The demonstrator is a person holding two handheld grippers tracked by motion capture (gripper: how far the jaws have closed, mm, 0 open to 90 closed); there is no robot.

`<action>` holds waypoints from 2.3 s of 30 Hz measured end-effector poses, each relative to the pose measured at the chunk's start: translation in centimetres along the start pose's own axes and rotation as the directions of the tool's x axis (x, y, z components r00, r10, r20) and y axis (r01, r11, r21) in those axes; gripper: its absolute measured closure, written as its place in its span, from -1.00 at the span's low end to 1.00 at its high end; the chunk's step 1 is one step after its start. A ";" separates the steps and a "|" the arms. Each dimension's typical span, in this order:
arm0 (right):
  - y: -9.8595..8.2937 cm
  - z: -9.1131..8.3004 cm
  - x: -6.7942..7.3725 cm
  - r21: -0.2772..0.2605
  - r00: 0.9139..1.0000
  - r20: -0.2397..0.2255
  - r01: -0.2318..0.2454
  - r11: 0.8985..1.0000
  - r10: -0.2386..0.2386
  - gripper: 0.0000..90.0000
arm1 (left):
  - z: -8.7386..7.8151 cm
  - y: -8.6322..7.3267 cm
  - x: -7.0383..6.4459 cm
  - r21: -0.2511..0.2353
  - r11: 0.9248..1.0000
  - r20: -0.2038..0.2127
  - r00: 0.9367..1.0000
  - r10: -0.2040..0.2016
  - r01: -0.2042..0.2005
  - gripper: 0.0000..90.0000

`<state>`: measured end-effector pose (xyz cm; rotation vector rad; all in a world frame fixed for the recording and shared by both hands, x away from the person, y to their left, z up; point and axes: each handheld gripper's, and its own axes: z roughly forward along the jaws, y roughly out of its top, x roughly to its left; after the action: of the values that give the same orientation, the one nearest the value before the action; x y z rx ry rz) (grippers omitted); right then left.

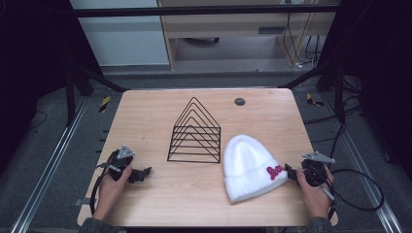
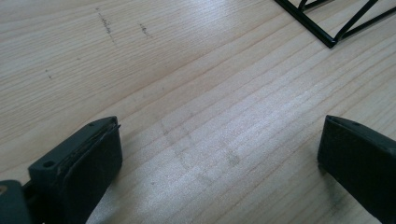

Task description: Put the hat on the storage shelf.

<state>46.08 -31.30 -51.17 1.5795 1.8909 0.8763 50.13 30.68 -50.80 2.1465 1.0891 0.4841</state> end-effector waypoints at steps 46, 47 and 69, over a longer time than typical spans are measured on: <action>13.8 3.9 9.5 0.117 0.938 -0.250 0.277 0.954 -0.241 -0.20 | 0.0 0.0 0.0 0.001 1.000 0.000 1.000 0.002 -0.002 -1.00; 13.8 4.3 9.5 0.121 0.939 -0.249 0.274 0.954 -0.238 -0.23 | 0.0 0.0 0.0 0.001 1.000 0.000 1.000 0.001 -0.001 -1.00; 12.5 8.2 10.9 0.213 0.926 -0.304 0.295 0.931 -0.224 0.07 | 0.0 0.0 0.0 0.001 1.000 0.002 1.000 0.007 -0.007 -1.00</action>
<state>58.26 -18.02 -46.92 1.3483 2.4321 0.7901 50.09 30.70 -50.78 2.1520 1.0809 0.4849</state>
